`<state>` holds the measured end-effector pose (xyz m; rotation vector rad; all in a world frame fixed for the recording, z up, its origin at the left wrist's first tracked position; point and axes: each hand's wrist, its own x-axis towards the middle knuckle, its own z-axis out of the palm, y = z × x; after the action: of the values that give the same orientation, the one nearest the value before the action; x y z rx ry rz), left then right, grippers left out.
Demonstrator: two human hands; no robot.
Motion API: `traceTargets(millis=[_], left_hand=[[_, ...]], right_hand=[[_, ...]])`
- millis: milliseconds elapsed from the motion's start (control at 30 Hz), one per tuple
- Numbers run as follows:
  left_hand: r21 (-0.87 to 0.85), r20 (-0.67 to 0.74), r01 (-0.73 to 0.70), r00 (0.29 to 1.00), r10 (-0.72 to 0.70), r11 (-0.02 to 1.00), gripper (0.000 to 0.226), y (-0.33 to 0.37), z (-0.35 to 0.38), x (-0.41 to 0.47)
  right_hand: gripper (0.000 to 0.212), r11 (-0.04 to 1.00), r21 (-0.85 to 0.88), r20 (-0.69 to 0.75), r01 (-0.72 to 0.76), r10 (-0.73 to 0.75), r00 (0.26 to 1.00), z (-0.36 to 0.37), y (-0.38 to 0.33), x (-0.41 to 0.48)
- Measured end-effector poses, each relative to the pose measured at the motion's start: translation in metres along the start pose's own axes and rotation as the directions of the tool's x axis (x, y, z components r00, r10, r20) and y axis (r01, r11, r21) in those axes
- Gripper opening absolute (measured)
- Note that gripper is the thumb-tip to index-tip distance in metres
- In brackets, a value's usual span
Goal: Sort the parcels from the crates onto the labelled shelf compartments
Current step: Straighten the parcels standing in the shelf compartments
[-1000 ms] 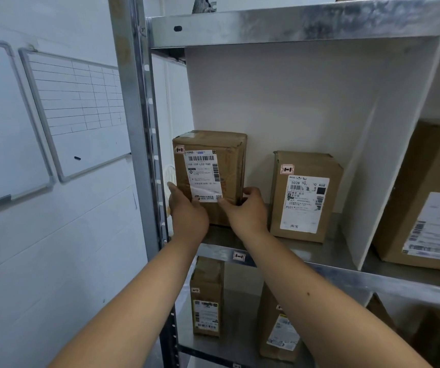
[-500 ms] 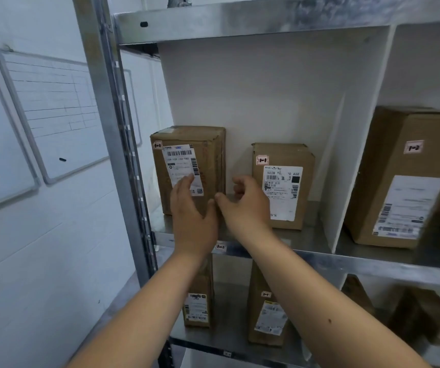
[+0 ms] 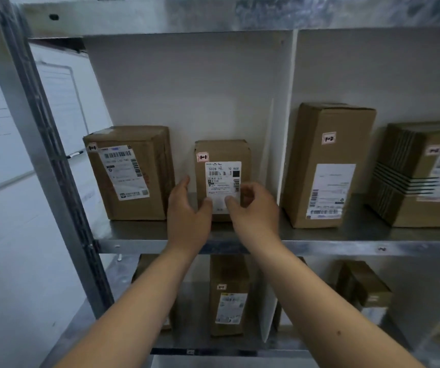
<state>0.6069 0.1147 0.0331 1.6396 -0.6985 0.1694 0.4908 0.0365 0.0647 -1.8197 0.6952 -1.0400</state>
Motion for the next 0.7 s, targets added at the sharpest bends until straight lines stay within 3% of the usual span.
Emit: traceTargets(millis=[100, 333, 700], left_hand=[[-0.044, 0.019, -0.013, 1.0, 0.014, 0.999, 0.063, -0.005, 0.01, 0.003], [-0.077, 0.024, 0.015, 1.0, -0.013, 0.997, 0.053, -0.007, 0.015, 0.006], [0.108, 0.021, 0.087, 0.996, -0.09, 0.99, 0.038, 0.002, 0.015, 0.018]], right_hand=[[0.041, 1.0, -0.026, -0.016, 0.0, 0.0, 1.0, -0.009, 0.006, 0.001], [0.072, 1.0, -0.024, 0.028, 0.005, -0.004, 1.0, 0.002, 0.011, 0.012], [0.046, 0.995, -0.083, -0.033, -0.052, 0.049, 0.998, 0.021, 0.033, 0.039]])
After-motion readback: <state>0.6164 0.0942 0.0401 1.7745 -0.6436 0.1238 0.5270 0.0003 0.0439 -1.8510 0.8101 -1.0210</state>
